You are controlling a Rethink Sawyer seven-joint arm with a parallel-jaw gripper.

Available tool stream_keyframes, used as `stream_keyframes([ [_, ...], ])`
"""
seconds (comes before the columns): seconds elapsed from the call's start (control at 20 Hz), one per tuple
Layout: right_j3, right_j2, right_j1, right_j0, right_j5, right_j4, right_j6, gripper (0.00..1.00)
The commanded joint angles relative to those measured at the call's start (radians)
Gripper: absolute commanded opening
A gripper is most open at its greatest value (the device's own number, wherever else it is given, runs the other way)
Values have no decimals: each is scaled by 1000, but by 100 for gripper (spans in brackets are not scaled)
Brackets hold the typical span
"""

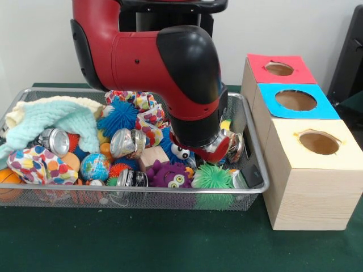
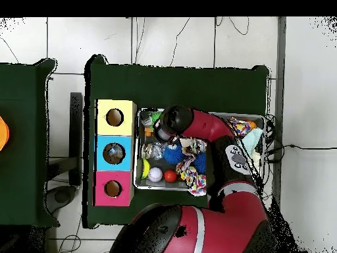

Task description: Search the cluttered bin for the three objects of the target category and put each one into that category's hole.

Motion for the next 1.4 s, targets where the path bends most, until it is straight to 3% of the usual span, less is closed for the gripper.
stream_keyframes([
  [0.05, 95, 49, 147, 36, -143, -87, -20, 100],
  [0.8, 92, 17, 133, 65, -147, -88, -2, 100],
  [1.4, 142, 5, 33, 74, -105, -64, -4, 100],
])
